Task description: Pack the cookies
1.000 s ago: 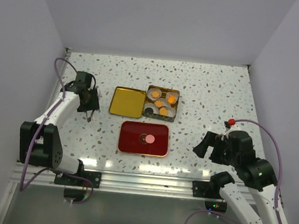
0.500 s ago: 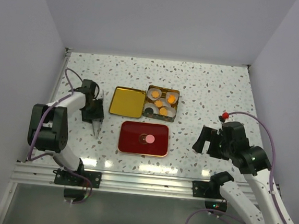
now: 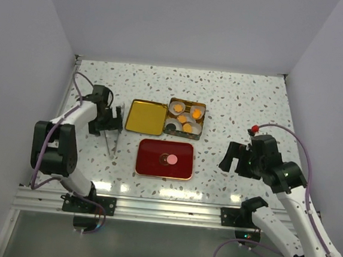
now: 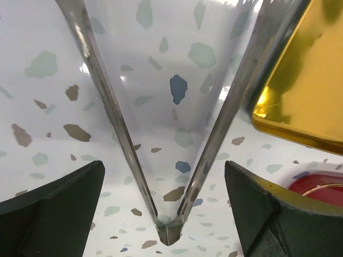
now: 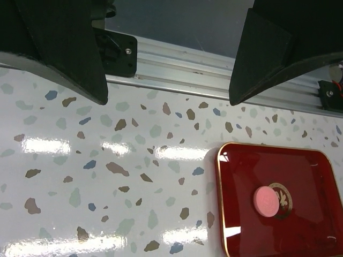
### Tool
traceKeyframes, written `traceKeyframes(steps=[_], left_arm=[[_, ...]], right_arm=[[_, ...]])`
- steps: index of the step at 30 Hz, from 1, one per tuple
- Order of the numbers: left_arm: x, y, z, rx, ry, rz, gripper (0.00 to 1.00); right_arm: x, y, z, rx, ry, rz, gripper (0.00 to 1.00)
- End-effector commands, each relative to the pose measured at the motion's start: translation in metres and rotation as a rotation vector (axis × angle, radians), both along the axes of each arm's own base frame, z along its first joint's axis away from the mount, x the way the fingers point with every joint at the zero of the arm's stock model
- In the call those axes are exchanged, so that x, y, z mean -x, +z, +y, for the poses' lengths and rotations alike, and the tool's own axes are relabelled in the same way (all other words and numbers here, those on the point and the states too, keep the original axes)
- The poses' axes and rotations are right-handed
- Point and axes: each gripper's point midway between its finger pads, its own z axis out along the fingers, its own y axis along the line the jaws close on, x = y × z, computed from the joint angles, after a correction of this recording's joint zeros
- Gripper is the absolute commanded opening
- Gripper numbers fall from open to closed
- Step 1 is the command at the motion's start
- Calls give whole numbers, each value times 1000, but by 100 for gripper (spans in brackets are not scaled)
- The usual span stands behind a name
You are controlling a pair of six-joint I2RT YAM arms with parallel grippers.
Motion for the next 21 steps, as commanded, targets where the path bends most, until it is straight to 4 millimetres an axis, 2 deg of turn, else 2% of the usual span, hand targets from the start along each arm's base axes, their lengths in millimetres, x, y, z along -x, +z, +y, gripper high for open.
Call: traceKeyframes(steps=[1, 5, 6, 9, 12, 13, 14, 16, 17, 19, 21], left_arm=[[-27, 50, 11, -44, 33, -136, 100], [-54, 96, 9, -26, 47, -260, 99], [-58, 102, 3, 4, 36, -281, 93], [-75, 122, -15, 64, 22, -336, 88], [-90, 128, -39, 84, -23, -352, 84], [-94, 121, -45, 84, -34, -332, 82], [-100, 126, -57, 87, -58, -343, 81], [-107, 118, -69, 89, -73, -323, 79], [-112, 121, -77, 94, -89, -331, 78], [-119, 109, -81, 89, -90, -305, 77], [-125, 108, -83, 89, -91, -305, 76]], right_arm=[[-15, 14, 9, -26, 30, -56, 99], [-21, 13, 14, -30, 44, -54, 99], [-22, 13, 14, -30, 47, -54, 99], [-26, 12, 17, -29, 54, -48, 99], [-31, 11, 20, -27, 65, -42, 99], [-33, 12, 21, -27, 69, -45, 99], [-35, 13, 23, -33, 76, -48, 99], [-39, 15, 25, -32, 83, -46, 99], [-40, 15, 26, -33, 84, -44, 99], [-43, 17, 27, -31, 92, -44, 99], [-45, 17, 28, -29, 98, -40, 99]])
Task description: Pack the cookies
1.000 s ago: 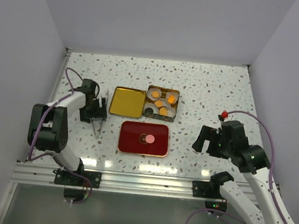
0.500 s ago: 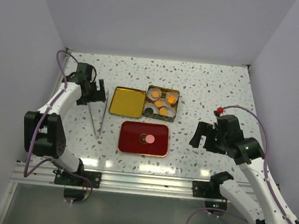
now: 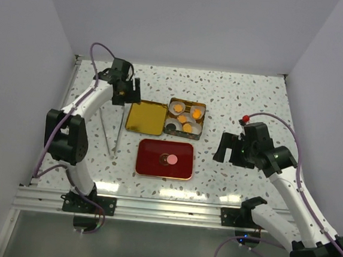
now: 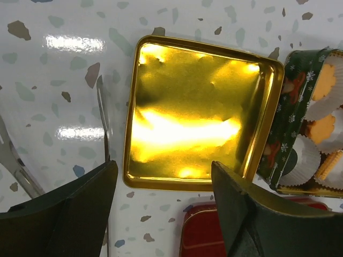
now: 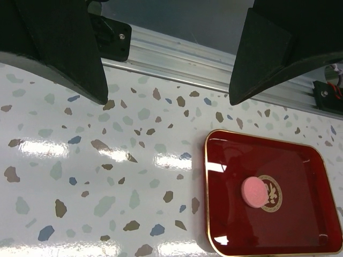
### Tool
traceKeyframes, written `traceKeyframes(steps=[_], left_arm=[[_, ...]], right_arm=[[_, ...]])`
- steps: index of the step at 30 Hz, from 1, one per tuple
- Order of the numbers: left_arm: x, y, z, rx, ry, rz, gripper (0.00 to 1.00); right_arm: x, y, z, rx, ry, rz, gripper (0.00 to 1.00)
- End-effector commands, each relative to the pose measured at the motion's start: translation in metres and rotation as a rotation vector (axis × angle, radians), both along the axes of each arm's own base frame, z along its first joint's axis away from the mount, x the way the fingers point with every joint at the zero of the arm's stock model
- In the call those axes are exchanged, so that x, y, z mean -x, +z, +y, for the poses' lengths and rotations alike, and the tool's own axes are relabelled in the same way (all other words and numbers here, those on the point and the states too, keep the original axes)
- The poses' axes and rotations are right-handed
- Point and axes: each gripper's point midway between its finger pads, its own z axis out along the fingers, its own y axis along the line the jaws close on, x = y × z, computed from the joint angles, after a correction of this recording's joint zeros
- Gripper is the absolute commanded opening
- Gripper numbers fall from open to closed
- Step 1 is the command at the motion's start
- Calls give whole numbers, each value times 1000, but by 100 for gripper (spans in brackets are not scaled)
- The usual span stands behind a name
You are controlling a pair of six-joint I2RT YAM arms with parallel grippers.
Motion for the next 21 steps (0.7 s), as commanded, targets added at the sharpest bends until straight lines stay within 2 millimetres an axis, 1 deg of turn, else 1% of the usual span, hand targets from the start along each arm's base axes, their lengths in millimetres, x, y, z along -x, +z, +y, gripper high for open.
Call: traceKeyframes(steps=[1, 2, 3, 6, 9, 13, 15, 21], left_arm=[[-15, -3, -3, 11, 17, 5, 75], [-17, -7, -3, 8, 14, 14, 75], [-18, -17, -4, 5, 9, 35, 75], [-20, -27, -6, 5, -3, 57, 71], [-20, -48, -4, -17, -9, 109, 68], [-17, -61, -2, -35, -12, 146, 66], [-16, -67, 4, -69, 0, 158, 66], [-13, -84, 15, -130, 15, 201, 64]], right_arm=[[-14, 21, 8, -26, 44, -79, 99], [-14, 21, 8, -24, 46, -77, 99], [-14, 21, 8, -19, 47, -78, 99], [-14, 21, 7, -16, 49, -74, 99], [-13, 18, 6, -14, 43, -73, 99], [-15, 18, 6, -11, 40, -78, 99], [-16, 18, 6, -11, 36, -78, 99], [-16, 19, 6, -11, 38, -78, 99]])
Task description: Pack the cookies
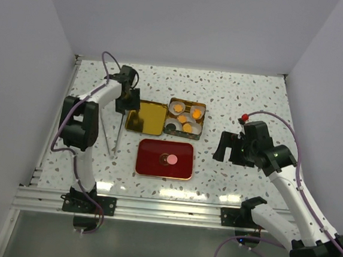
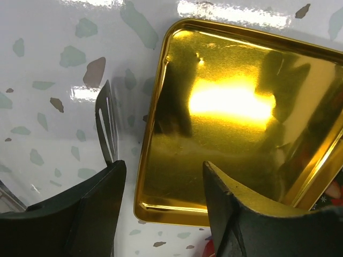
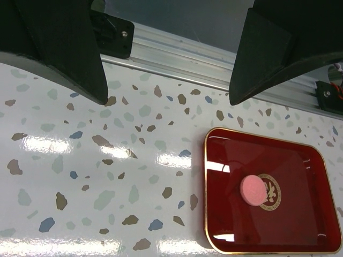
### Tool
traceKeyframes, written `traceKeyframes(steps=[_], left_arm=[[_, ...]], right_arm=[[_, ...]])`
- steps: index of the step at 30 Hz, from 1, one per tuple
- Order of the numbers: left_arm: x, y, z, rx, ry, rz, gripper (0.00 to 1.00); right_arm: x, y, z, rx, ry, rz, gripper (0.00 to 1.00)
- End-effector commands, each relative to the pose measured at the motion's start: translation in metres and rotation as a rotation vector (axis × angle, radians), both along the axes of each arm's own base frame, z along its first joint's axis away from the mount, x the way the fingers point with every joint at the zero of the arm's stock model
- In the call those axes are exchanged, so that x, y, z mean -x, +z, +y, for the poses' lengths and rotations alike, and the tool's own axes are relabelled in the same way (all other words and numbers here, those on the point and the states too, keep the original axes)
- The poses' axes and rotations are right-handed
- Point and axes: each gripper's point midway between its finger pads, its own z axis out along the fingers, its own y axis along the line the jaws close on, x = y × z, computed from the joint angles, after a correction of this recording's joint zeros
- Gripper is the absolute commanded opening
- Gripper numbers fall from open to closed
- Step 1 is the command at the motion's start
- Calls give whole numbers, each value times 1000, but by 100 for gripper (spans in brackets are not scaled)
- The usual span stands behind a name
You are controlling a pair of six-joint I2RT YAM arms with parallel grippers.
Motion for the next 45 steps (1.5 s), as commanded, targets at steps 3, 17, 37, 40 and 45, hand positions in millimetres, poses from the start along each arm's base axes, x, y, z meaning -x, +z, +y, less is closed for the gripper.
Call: traceKeyframes(steps=[3, 17, 37, 40, 45], left_arm=[[-3, -11, 9, -55, -13, 22, 60], [4, -18, 10, -41, -54, 34, 11], [-16, 232, 11, -48, -53, -705, 0], [0, 258, 5, -105, -85, -807, 0], [33, 284, -16, -247, -121, -929, 0]], right_arm=[[-9, 14, 4, -15, 20, -54, 99], [-14, 24, 12, -48, 22, -54, 99], [-117, 207, 152, -861, 63, -71, 99], [-137, 238, 168, -946, 66, -65, 99], [-155, 283, 186, -1022, 64, -84, 99]])
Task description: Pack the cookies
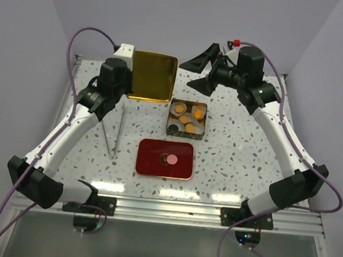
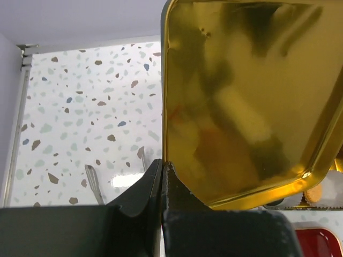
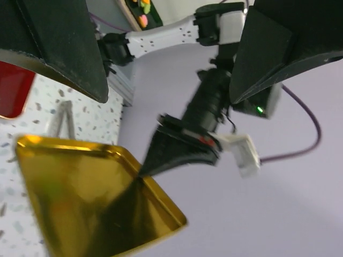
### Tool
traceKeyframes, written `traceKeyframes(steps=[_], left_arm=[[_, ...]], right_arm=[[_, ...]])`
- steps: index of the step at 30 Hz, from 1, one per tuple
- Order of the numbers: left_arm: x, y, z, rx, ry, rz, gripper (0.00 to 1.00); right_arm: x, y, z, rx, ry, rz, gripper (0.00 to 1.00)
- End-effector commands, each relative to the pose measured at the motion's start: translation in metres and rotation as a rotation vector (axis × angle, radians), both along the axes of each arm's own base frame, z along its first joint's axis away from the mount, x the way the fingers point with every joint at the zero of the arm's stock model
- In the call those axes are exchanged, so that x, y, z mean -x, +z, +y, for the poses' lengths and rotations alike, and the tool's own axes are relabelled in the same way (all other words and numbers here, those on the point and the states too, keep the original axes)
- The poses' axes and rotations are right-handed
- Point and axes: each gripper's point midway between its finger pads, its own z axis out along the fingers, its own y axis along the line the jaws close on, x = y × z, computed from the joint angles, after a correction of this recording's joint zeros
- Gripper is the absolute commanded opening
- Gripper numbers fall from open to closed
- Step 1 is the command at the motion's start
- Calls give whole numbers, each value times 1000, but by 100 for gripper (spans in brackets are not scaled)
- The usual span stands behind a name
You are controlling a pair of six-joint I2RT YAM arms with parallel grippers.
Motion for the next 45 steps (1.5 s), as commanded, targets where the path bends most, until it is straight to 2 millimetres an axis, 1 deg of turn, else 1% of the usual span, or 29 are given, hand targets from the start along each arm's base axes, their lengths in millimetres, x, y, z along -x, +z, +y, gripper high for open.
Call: traceKeyframes(steps=[1, 2, 3, 4, 5, 6, 7, 8, 9, 10, 11, 12, 13, 14, 15, 16, 17, 18, 19, 20, 27, 28, 30, 31, 34, 35, 38, 43, 45], left_arm=[[12, 32, -10, -102, 42, -161, 0], [19, 37, -7, -130, 74, -182, 0], [29, 39, -27, -138, 36, -194, 0], [35, 42, -32, -158, 40, -201, 0], [41, 47, -29, -186, 90, -214, 0], [53, 53, -48, -191, 60, -232, 0], [59, 57, -52, -204, 70, -244, 0], [67, 64, -47, -243, 124, -263, 0], [78, 69, -62, -236, 112, -290, 0], [85, 72, -62, -303, 126, -298, 0], [91, 74, -56, -358, 196, -301, 0], [100, 75, -65, -388, 185, -312, 0], [104, 81, -68, -430, 191, -329, 0], [114, 76, -71, -480, 207, -331, 0], [116, 87, -75, -385, 249, -374, 0], [119, 89, -74, -387, 262, -381, 0], [124, 93, -69, -472, 247, -375, 0], [127, 87, -70, -485, 238, -380, 0], [129, 96, -67, -399, 268, -405, 0], [132, 98, -63, -439, 263, -399, 0], [137, 113, -59, -419, 229, -438, 0], [137, 115, -59, -455, 217, -439, 0], [140, 121, -61, -440, 208, -459, 0], [140, 123, -63, -492, 190, -461, 0], [146, 128, -66, -533, 159, -480, 0], [148, 127, -68, -545, 148, -486, 0], [152, 132, -70, -566, 129, -510, 0], [156, 143, -76, -629, 103, -566, 0], [157, 144, -79, -641, 96, -583, 0]], right_arm=[[5, 55, 19, -143, 46, -34, 99], [3, 57, 23, -155, 48, -28, 99], [1, 57, 29, -167, 50, -9, 99], [0, 57, 33, -175, 54, -7, 99], [0, 55, 37, -176, 58, -2, 99], [0, 52, 41, -171, 59, 6, 99], [1, 48, 43, -166, 59, 16, 99], [1, 41, 45, -159, 61, 29, 99], [3, 39, 47, -160, 65, 35, 99], [4, 36, 48, -161, 67, 43, 99], [6, 28, 49, -158, 67, 64, 99], [7, 27, 49, -160, 66, 66, 99], [8, 26, 48, -162, 65, 66, 99], [9, 21, 47, -155, 64, 77, 99], [9, 20, 47, -153, 64, 77, 99], [10, 19, 47, -151, 67, 80, 99], [10, 17, 47, -148, 68, 84, 99], [11, 17, 47, -147, 70, 85, 99], [12, 16, 47, -144, 71, 87, 99], [15, 16, 46, -145, 77, 88, 99], [17, 12, 45, -141, 86, 95, 99], [18, 12, 45, -142, 89, 94, 99], [21, 8, 46, -139, 104, 105, 99], [22, 8, 47, -141, 109, 109, 99], [20, 7, 49, -144, 121, 118, 99], [20, 13, 49, -152, 122, 107, 99], [17, 15, 52, -157, 136, 114, 99], [23, 6, 57, -149, 185, 164, 99], [28, 1, 58, -139, 211, 186, 99]])
